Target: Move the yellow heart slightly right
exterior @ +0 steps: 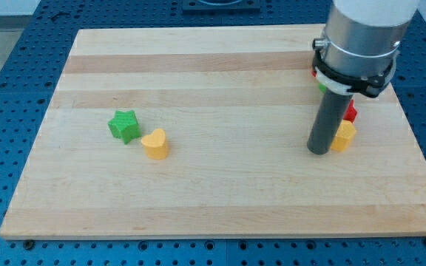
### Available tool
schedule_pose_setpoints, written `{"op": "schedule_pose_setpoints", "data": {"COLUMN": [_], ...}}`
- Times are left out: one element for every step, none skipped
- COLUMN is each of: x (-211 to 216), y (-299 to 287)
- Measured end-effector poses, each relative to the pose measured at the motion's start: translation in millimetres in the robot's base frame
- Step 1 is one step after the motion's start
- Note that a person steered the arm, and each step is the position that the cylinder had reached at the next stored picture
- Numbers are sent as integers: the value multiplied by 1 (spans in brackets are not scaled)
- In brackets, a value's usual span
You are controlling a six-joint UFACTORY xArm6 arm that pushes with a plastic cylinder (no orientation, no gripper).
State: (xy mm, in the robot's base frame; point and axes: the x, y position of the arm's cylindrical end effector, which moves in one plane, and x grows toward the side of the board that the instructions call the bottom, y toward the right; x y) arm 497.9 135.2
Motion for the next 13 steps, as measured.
{"op": "schedule_pose_setpoints", "data": {"x": [-8, -35, -56, -55, -46, -24, 8, 17, 17, 20, 22, 12, -17], "y": [-45, -87, -140, -205, -260, -284, -282, -240, -193, -212, -259, -297, -295]}}
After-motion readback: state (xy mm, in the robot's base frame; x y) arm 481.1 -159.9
